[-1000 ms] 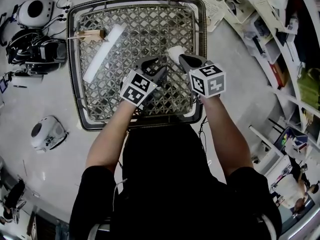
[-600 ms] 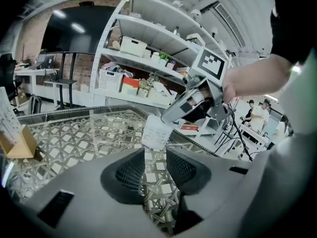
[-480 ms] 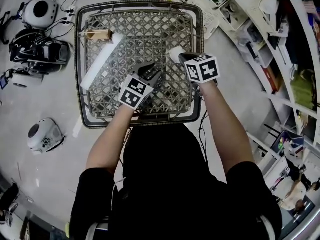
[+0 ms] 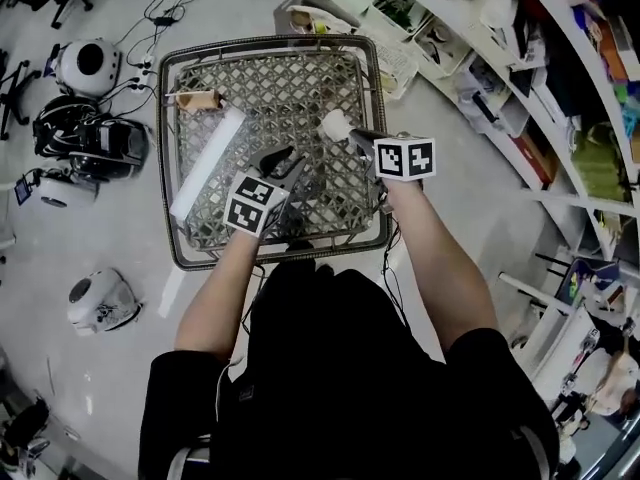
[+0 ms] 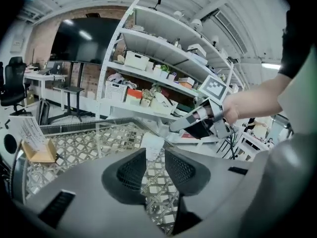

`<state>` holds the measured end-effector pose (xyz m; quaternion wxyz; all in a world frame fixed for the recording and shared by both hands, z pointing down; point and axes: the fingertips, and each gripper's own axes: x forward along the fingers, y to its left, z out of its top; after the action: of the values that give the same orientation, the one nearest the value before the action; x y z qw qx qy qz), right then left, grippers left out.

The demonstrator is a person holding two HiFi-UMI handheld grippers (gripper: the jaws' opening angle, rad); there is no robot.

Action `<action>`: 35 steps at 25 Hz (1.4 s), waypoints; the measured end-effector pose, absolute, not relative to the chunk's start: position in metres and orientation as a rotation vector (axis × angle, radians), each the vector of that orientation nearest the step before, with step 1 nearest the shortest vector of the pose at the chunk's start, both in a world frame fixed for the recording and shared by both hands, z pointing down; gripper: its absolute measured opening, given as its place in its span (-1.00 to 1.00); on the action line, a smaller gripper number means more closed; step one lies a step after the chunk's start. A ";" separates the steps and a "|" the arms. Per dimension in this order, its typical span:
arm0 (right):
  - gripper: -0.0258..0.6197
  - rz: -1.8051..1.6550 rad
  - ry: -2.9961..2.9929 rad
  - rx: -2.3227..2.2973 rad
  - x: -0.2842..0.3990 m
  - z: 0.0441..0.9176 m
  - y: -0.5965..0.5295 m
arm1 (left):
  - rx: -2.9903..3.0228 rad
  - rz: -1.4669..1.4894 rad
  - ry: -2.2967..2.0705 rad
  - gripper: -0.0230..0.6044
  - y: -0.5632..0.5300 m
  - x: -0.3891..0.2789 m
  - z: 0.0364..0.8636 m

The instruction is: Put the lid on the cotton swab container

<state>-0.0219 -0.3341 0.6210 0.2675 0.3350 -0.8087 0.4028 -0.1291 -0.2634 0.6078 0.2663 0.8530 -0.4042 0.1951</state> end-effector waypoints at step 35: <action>-0.90 0.582 -2.873 1.357 0.173 0.331 -0.194 | 2.524 0.338 -1.369 -0.64 -0.177 -0.081 0.373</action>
<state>0.1727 -0.1944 0.3311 -0.0444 0.4197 -0.8885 0.1800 -0.0807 -0.1772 0.3729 0.1249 0.8661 -0.4699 0.1158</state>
